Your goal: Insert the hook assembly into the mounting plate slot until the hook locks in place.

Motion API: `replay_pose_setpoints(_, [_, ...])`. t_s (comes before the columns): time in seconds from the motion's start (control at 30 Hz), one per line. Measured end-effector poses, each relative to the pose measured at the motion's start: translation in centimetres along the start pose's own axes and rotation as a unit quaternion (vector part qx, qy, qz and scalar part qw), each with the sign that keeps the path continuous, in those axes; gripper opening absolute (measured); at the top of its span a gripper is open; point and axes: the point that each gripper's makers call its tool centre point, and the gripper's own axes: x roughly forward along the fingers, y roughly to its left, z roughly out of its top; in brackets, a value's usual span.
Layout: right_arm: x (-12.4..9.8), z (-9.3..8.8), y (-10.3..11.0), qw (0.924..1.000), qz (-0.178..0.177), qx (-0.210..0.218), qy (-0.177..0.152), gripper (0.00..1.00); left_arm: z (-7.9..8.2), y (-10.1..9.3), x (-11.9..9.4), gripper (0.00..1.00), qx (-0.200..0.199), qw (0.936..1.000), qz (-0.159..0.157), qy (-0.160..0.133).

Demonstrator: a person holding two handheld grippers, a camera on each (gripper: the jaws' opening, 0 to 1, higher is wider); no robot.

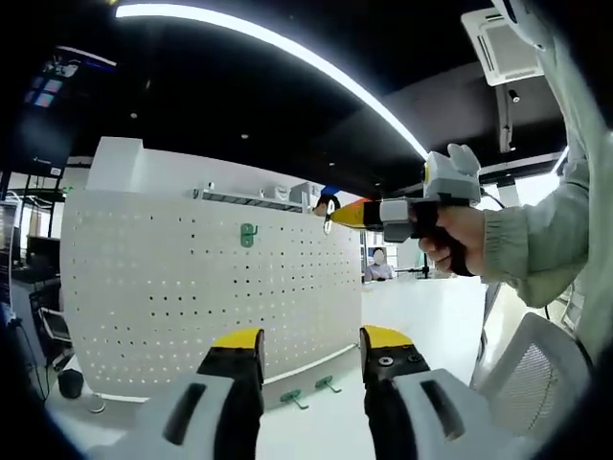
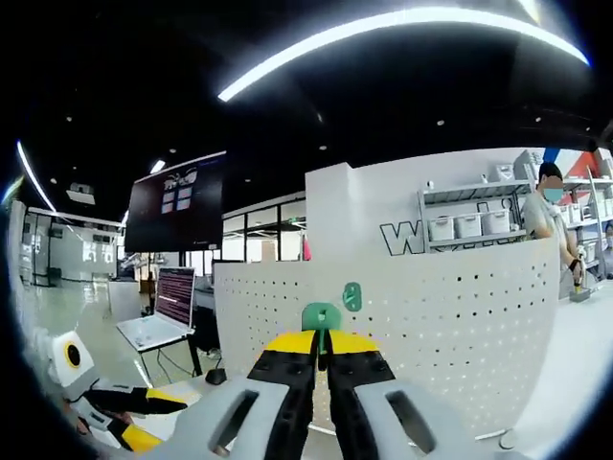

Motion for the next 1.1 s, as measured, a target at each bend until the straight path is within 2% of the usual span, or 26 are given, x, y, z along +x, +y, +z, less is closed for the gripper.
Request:
replay_pose_setpoints(0.17, [1.2, 1.0, -1.5, 0.9998, -0.018, -0.004, -0.010, 0.01, -0.1, 0.3, 0.0, 0.51, 0.002, 1.0000, 0.007, 0.001])
replay_pose_setpoints(0.37, [2.5, 1.4, -2.4, 0.9994, -0.030, -0.010, -0.011, 0.01, -0.3, 0.6, 0.0, 0.57, 0.000, 0.9999, 0.015, 0.002])
replay_pose_setpoints(0.63, [4.9, 1.0, -3.5, 0.9987, -0.046, -0.020, -0.001, 0.01, 0.1, 1.0, -0.1, 0.65, 0.008, 0.9996, 0.025, -0.005])
replay_pose_setpoints(0.87, [6.9, 0.6, -4.4, 0.9982, -0.057, -0.017, 0.003, 0.01, -0.1, 0.8, 0.0, 0.66, 0.008, 0.9997, 0.022, -0.003])
replay_pose_setpoints(1.1, [9.0, -0.3, -5.1, 0.9962, -0.067, -0.053, 0.020, 0.01, -0.4, 0.7, 0.1, 0.67, 0.011, 0.9997, 0.021, 0.003])
